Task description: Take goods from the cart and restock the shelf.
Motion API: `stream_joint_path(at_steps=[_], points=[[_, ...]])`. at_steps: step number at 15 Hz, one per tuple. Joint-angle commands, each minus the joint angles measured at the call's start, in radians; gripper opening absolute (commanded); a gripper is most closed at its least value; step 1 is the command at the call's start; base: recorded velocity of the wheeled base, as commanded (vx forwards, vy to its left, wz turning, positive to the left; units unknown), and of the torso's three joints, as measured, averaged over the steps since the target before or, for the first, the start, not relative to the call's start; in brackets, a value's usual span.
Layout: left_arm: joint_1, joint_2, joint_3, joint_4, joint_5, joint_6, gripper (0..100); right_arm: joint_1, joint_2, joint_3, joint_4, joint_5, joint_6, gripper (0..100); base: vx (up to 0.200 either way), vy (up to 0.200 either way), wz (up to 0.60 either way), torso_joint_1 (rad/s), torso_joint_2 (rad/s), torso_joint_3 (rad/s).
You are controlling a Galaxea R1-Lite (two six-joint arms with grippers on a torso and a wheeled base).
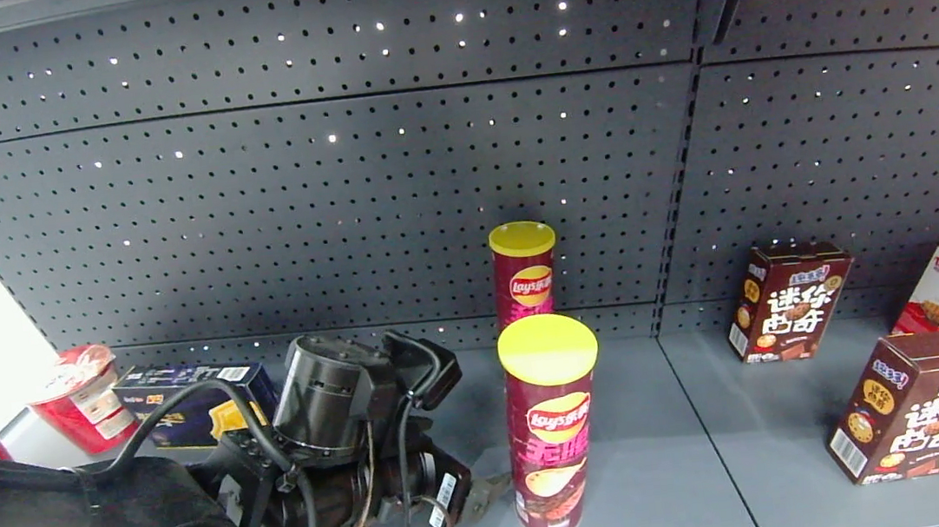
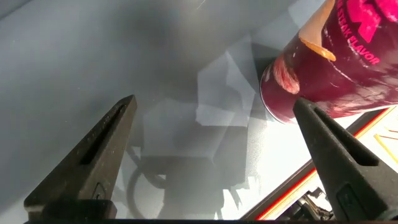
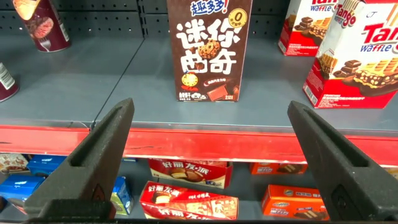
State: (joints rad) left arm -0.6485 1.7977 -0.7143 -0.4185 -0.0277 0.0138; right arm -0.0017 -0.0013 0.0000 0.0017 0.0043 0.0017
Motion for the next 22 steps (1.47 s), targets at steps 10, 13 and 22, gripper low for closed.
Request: stream_joint_path(at_steps=[10,13,22], points=[[0.107,-0.279,0.044,0.01,0.055,-0.037,100,0.0,0.001,0.0,0.0,0.0,0.0,100,0.0,0.0,0.0,0.0,0.0,0.0],[0.148,-0.526,0.13,0.07,0.063,-0.054,100,0.0,0.001,0.0,0.0,0.0,0.0,100,0.0,0.0,0.0,0.0,0.0,0.0],[0.533,-1.373,0.434,0.377,0.141,-0.034,100,0.0,0.001,0.0,0.0,0.0,0.0,100,0.0,0.0,0.0,0.0,0.0,0.0]])
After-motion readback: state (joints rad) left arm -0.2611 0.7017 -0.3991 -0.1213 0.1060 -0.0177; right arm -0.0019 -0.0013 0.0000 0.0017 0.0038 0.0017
